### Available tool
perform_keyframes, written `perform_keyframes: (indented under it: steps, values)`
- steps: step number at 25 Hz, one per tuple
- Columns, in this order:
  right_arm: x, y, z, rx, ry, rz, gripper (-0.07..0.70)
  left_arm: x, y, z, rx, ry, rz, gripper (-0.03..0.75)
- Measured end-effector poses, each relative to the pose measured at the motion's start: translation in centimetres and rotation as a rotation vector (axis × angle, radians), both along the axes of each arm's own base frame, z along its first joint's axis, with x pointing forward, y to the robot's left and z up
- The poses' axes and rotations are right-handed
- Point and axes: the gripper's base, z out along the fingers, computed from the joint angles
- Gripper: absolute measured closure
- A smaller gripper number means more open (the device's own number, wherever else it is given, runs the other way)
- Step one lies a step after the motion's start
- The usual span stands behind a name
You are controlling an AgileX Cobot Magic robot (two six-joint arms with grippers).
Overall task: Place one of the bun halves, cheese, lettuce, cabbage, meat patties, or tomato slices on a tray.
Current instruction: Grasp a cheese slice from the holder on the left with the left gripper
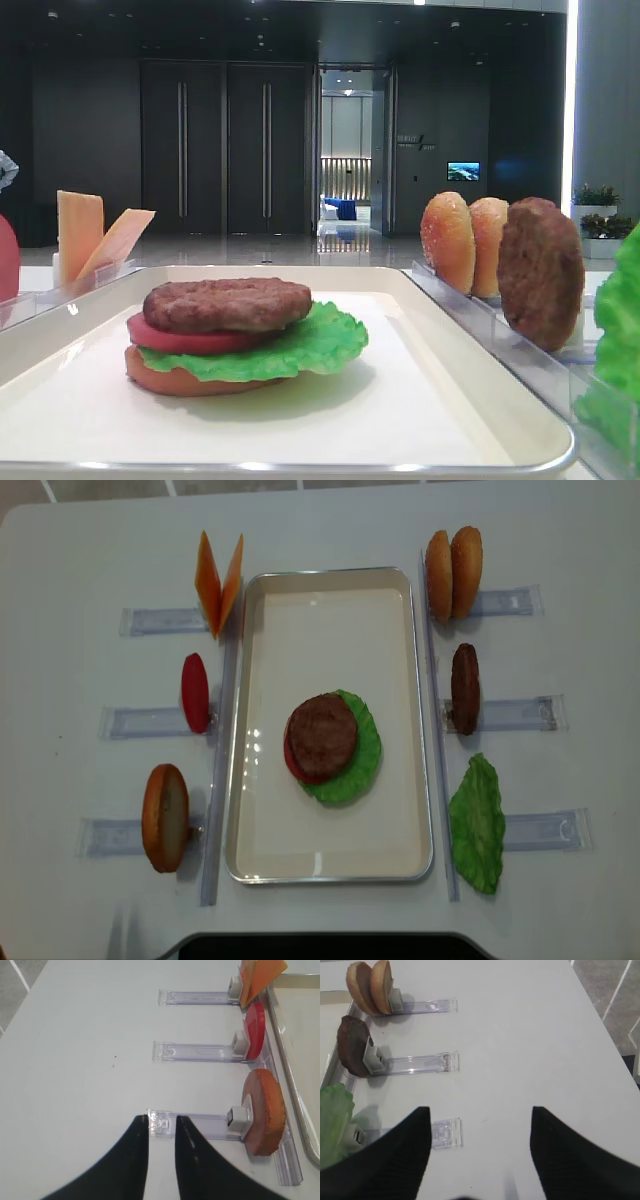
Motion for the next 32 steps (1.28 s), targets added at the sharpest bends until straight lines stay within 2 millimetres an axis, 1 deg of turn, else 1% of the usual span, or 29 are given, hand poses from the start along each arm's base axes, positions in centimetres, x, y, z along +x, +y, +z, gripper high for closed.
perform_keyframes:
  steps: [32]
  values:
    - [0.0, 0.0, 0.0, -0.001, 0.0, 0.0, 0.218, 0.0, 0.0, 0.0, 0.0, 0.0, 0.0, 0.575]
